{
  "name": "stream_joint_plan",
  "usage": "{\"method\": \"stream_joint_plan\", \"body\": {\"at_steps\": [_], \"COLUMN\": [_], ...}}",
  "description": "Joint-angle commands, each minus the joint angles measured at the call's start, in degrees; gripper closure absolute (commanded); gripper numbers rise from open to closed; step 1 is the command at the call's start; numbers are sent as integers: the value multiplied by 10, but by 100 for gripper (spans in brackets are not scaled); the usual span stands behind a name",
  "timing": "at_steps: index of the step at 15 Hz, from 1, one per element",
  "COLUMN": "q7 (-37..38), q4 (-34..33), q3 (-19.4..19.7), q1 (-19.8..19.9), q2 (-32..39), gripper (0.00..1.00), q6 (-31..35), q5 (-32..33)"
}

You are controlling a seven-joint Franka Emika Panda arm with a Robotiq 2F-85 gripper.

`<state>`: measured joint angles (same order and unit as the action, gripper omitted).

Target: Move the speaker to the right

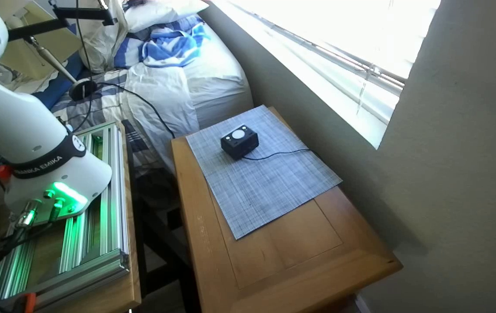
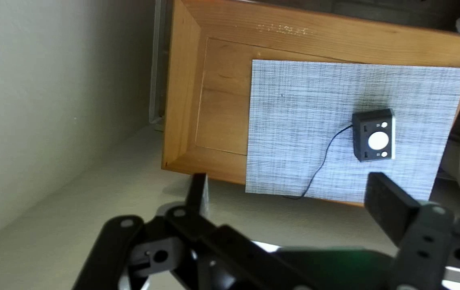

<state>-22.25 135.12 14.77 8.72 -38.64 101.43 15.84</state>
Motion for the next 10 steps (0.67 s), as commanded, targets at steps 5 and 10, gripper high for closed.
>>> {"method": "stream_joint_plan", "body": {"at_steps": [5, 10], "q7": [-29, -86], "q4": [71, 133], "q3": [-49, -71], "q1": [-126, -183], "q2": [15, 90], "gripper": [0, 0], "q6": [74, 207], "q5": [-100, -96]}}
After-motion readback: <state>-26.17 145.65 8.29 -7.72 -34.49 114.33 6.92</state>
